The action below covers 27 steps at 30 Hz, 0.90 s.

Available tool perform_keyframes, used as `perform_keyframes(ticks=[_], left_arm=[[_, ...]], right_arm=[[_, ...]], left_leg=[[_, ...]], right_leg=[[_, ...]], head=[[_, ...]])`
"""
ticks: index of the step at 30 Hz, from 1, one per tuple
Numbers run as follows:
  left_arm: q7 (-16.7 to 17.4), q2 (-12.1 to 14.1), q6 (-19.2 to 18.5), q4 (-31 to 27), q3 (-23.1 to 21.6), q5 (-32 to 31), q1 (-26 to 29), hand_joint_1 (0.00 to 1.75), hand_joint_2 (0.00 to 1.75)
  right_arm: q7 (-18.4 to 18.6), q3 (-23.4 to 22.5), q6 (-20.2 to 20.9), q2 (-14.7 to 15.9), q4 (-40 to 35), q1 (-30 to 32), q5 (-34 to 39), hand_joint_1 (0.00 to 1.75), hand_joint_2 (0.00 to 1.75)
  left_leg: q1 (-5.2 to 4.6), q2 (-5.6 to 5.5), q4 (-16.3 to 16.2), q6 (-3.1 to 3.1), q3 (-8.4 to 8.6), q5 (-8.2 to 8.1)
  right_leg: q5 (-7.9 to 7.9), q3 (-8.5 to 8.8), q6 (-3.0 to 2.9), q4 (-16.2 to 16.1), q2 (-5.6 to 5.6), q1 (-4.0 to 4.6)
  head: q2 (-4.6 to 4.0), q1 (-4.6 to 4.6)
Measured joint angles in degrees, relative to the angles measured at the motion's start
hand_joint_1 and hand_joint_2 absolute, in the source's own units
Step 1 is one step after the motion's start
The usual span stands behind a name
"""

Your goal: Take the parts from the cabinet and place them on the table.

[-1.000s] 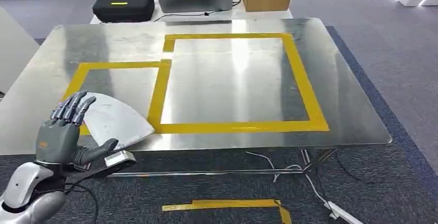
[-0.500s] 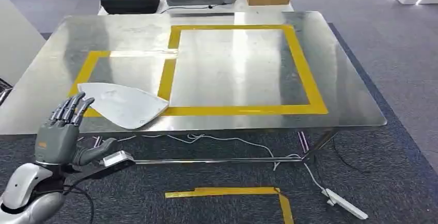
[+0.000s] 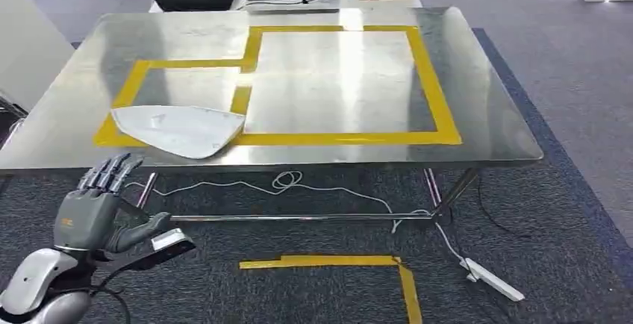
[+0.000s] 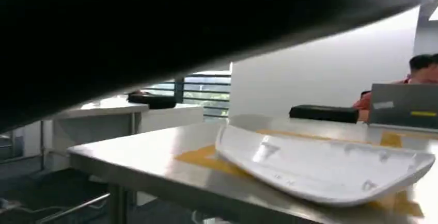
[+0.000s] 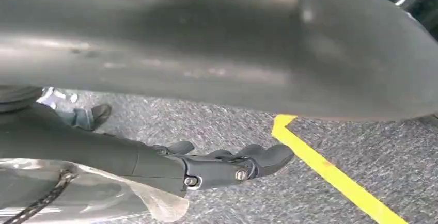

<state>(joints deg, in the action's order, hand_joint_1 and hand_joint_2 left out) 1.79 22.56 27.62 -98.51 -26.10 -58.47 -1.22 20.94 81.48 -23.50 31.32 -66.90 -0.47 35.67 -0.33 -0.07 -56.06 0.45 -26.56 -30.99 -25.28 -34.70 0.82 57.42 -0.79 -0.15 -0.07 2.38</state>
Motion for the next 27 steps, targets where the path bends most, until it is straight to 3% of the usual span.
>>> perform_keyframes(ticks=[2,3,4,5,7,8,9,10,12,13,14,15,16,17,18,19,21,22,23,24,25,26,27], left_arm=[[0.74,0.15,-0.72,1.33,0.15,-0.33,1.29,0.0,0.0],[1.22,0.11,-1.15,2.05,0.22,-0.5,2.03,0.0,0.0],[1.79,0.04,-1.74,2.83,0.22,-0.83,2.6,0.0,0.0],[2.29,0.0,-2.25,3.56,0.26,-0.9,3.28,0.0,0.0],[2.77,-0.11,-2.49,4.63,0.26,-0.9,4.76,0.0,0.0],[2.8,-0.13,-2.53,5.14,0.26,-0.92,5.25,0.0,0.0],[2.8,-0.2,-2.58,5.68,0.26,-0.92,5.51,0.0,0.0],[2.82,-0.26,-2.62,6.12,0.26,-0.92,5.73,0.0,0.0],[3.27,-0.33,-3.03,6.58,0.26,-0.92,6.03,0.0,0.0],[3.86,-0.37,-3.66,6.82,0.26,-0.92,6.07,0.0,0.0],[4.44,-0.39,-4.24,6.97,0.28,-0.9,6.33,0.0,0.0],[5.18,-0.44,-4.88,7.26,0.26,-0.83,6.65,0.0,0.0],[6.13,-0.5,-5.67,7.91,0.18,-0.59,7.02,0.0,0.0],[7.09,-0.57,-6.55,8.73,-0.04,-0.15,7.42,0.0,0.0],[8.6,-0.66,-7.34,9.68,-0.5,0.4,8.09,0.0,0.0],[10.24,-0.79,-7.76,10.38,-1.14,0.92,8.92,0.0,0.0],[13.97,-1.0,-9.14,12.33,-2.96,3.39,10.15,0.0,0.0],[15.46,-1.12,-10.02,13.82,-4.44,5.21,10.26,0.0,0.0],[16.64,-1.09,-10.8,15.37,-6.08,7.48,10.31,0.0,0.0],[17.73,-0.98,-11.43,16.59,-7.63,10.06,10.59,0.0,0.0],[18.83,-0.68,-11.69,17.61,-9.06,12.98,10.94,0.0,0.0],[20.27,-0.37,-11.63,18.57,-10.56,16.56,11.34,0.0,0.0],[22.02,0.27,-11.23,19.43,-12.16,20.3,11.81,0.0,0.0]], right_arm=[[0.09,0.11,-0.5,0.0,-0.28,0.02,0.52,0.0,0.0],[0.26,0.3,-0.78,0.11,-0.48,0.25,0.96,0.0,0.0],[0.26,0.48,-1.2,0.17,-0.65,0.24,1.37,0.0,0.0],[0.33,0.55,-1.4,0.26,-0.94,0.47,1.7,0.0,0.0],[0.37,0.68,-1.79,0.44,-1.11,0.64,2.01,0.0,0.0],[0.37,0.72,-1.84,0.46,-1.29,0.64,2.1,0.0,0.0],[0.37,0.74,-1.9,0.46,-1.44,0.63,2.12,0.0,0.0],[0.37,0.76,-1.97,0.48,-1.53,0.63,2.12,0.0,0.0],[0.37,0.83,-2.19,0.66,-1.62,0.61,2.34,0.0,0.0],[0.37,0.87,-2.4,0.76,-1.77,0.55,2.67,0.0,0.0],[0.39,0.9,-2.73,0.79,-1.99,0.45,3.0,0.0,0.0],[0.39,0.9,-3.26,0.98,-2.21,0.49,3.45,0.0,0.0],[0.39,0.98,-4.0,0.98,-2.62,0.67,4.2,0.0,0.0],[0.35,1.05,-5.02,1.0,-2.97,0.84,5.15,0.0,0.0],[0.07,1.16,-6.28,1.05,-3.38,1.09,6.52,0.0,0.0],[-0.26,1.51,-7.48,1.2,-4.0,1.39,7.81,0.0,0.0],[-1.76,2.03,-10.68,2.1,-5.82,2.11,11.2,0.0,0.0],[-3.4,2.45,-11.96,2.6,-6.76,2.57,12.86,0.0,0.0],[-6.19,2.62,-14.04,3.39,-8.33,3.36,14.82,0.0,0.0],[-8.2,2.34,-15.08,4.4,-10.15,4.62,15.43,0.0,0.0],[-8.94,1.21,-15.78,5.46,-12.09,6.65,14.9,0.0,0.0],[-8.43,-1.09,-16.11,6.31,-14.23,9.76,13.63,0.0,0.0],[-6.81,-4.15,-16.26,6.54,-16.32,13.93,10.85,0.0,0.0]], left_leg=[[-0.41,-0.06,0.1,0.64,-0.51,0.77],[-0.17,0.02,0.94,1.19,-1.09,1.77],[0.16,0.36,1.34,1.48,-1.43,2.63],[0.24,0.28,1.42,1.97,-2.34,3.3],[0.22,0.28,1.2,2.06,-3.99,4.39],[0.19,0.29,1.09,2.02,-4.92,5.0],[0.19,0.3,0.92,1.94,-5.85,5.63],[0.24,0.3,0.7,1.81,-6.75,6.18],[0.4,0.26,-0.02,1.4,-8.55,7.09],[0.43,0.14,-0.64,1.06,-9.1,7.46],[0.13,0.02,-1.17,0.74,-9.86,7.68],[0.1,0.02,-1.53,0.47,-10.16,8.22],[0.1,0.04,-1.49,0.3,-10.27,9.02],[0.12,0.02,-1.2,0.11,-10.33,9.52],[0.12,-0.06,-1.23,-0.18,-10.44,9.87],[0.36,-0.17,-1.77,-0.53,-10.88,8.47],[0.53,-0.07,-7.6,-1.19,-12.24,0.99],[0.59,-0.06,-11.98,-1.38,-13.07,-2.21],[0.65,-0.05,-16.63,-1.44,-13.74,-4.41],[0.63,-0.05,-19.23,-1.37,-13.62,-4.53],[0.6,-0.07,-19.35,-1.17,-12.56,-3.18],[0.55,-0.07,-17.48,-0.83,-10.52,-1.37],[0.48,-0.07,-13.46,-0.27,-7.33,0.41]], right_leg=[[1.0,-0.16,0.83,-0.37,-0.03,-0.36],[1.47,-0.3,1.4,-0.55,0.08,-0.02],[-0.52,-1.02,1.54,0.2,0.37,-0.25],[-4.35,-2.46,1.73,2.88,0.58,-0.28],[-10.32,-4.34,2.06,11.06,0.6,-0.43],[-11.73,-4.99,2.23,15.02,0.59,-0.44],[-11.06,-4.82,2.4,17.07,0.59,-0.44],[-8.94,-3.53,2.51,16.73,0.59,-0.48],[-4.73,1.94,2.66,10.37,0.6,-0.63],[-4.71,5.96,2.75,4.87,0.68,-0.8],[-6.7,10.16,2.76,-0.46,0.97,-0.75],[-7.81,10.99,1.89,-3.1,1.29,-0.6],[-7.45,9.67,1.7,-2.52,1.23,-0.53],[-7.26,9.66,1.38,-2.26,1.23,-0.35],[-6.78,8.96,0.65,-2.37,1.03,-0.5],[-6.3,8.57,0.1,-2.41,0.62,-0.7],[-5.25,7.43,-0.89,-2.4,0.47,-0.64],[-4.72,6.93,-0.9,-2.32,0.35,-0.53],[-4.12,6.5,-0.89,-2.12,0.13,-0.38],[-3.62,5.57,-0.9,-1.82,-0.02,-0.27],[-3.26,4.67,-0.91,-1.47,-0.16,-0.13],[-3.01,3.88,-0.9,-1.16,-0.38,0.09],[-2.83,3.32,-0.92,-0.87,-0.67,0.29]], head=[[0.0,-0.15],[0.0,-0.17],[0.0,-0.31],[0.0,0.0],[0.0,0.09],[0.0,0.09],[0.0,0.09],[0.0,0.11],[0.0,0.07],[0.0,0.11],[0.0,0.24],[0.0,0.11],[0.0,0.15],[0.0,0.15],[0.0,0.24],[0.0,0.2],[0.0,-0.24],[0.0,-0.24],[0.0,-0.3],[0.0,-0.24],[0.0,-0.33],[0.0,-0.31],[0.0,-0.28]])
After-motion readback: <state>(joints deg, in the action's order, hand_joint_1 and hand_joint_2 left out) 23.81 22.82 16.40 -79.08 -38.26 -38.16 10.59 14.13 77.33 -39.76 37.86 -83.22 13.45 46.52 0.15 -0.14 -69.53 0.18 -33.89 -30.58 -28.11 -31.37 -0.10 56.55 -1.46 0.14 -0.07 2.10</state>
